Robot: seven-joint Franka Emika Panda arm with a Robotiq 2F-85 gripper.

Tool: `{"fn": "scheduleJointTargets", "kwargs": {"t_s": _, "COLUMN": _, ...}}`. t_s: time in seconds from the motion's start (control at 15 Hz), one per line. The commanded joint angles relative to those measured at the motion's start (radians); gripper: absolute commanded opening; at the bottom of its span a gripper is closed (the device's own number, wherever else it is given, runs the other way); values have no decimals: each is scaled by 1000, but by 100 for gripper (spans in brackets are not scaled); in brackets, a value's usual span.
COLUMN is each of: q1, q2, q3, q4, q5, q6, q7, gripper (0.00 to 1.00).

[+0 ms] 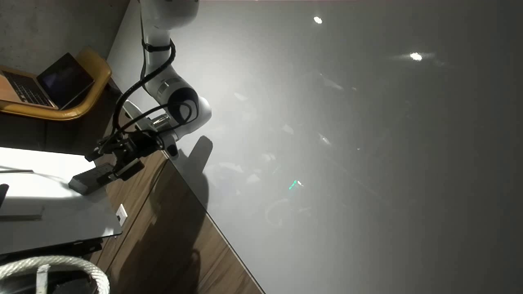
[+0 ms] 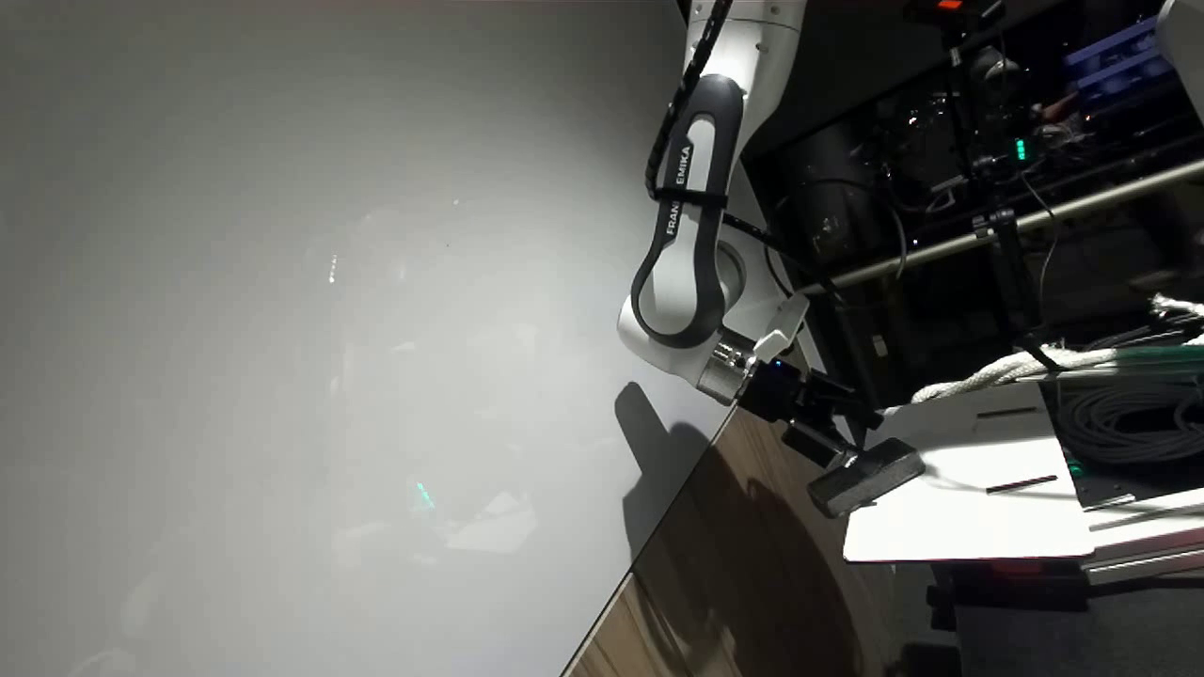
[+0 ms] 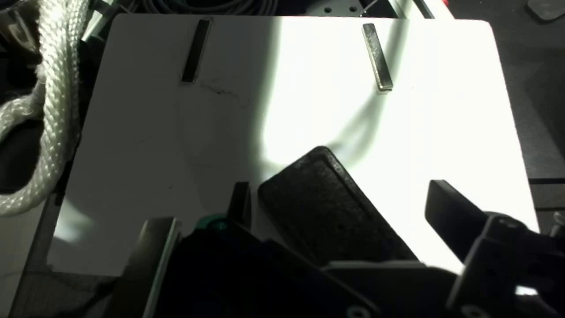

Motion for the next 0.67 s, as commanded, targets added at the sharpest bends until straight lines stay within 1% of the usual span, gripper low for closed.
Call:
{"fn": "scheduleJointTargets", "kwargs": {"t_s": 0.0, "q1": 31, "q2": -91, "q3": 8, "q4": -18, "q5": -38, "q6": 14, "q7": 1, "gripper": 100}}
{"fn": "scheduleJointTargets", "kwargs": {"t_s": 0.27, "q1": 42, "q2": -140, "q3": 12, "q4": -36, "q5": -61, "q6": 39, "q7": -17, "gripper": 100}}
{"fn": "scheduleJointTargets", "kwargs": {"t_s": 0.6, "q1": 24, "q2": -128, "q3": 0, "q4": -85, "q5": -85, "q6": 127, "q7": -41, "gripper": 100}}
